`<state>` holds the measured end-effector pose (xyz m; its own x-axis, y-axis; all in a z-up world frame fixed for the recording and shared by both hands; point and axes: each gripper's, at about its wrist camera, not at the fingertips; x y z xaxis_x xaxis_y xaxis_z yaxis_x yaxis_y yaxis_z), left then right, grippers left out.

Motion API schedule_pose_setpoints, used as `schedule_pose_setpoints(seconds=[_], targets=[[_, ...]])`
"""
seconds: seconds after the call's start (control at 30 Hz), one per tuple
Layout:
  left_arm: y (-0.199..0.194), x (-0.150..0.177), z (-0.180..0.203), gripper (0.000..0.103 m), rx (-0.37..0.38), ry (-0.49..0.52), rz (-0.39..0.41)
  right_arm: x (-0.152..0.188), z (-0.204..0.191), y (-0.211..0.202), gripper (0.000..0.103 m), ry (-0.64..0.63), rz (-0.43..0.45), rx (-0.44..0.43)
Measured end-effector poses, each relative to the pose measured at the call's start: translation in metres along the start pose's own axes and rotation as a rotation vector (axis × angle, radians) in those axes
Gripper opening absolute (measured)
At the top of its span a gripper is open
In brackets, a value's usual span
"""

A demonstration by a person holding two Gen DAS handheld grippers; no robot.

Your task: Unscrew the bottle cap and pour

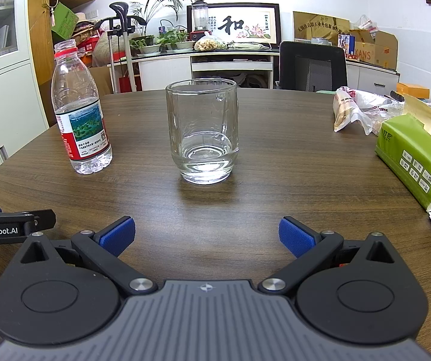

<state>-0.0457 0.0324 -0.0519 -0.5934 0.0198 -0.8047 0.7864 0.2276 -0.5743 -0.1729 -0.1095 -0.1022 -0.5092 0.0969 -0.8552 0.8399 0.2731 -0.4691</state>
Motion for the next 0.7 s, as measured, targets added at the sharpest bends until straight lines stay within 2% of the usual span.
schedule_pose_setpoints(seconds=[0.2,0.47,0.7], targets=[[-0.006,-0.001,-0.004,0.103,0.005,-0.004,0.028,0.0,0.0,0.0,0.102,0.003,-0.001,-0.003],[-0.005,-0.01,-0.01,0.103,-0.002,-0.027,0.028,-0.001,0.001,0.001,0.102,0.006,-0.004,-0.011],[0.003,-0.019,-0.024,0.103,0.104,-0.061,-0.03,0.0,0.002,0.0,0.102,0.01,-0.004,-0.021]])
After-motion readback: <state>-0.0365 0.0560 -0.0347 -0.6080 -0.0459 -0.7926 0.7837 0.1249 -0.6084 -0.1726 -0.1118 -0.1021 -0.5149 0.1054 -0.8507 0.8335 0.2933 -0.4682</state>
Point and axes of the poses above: each gripper's, at about its wrist camera, not at the fingertips, and y roughly the way its jaws point, z to its right, x to its underside, and after that the axes turned 14 degrees about -x, right-handed
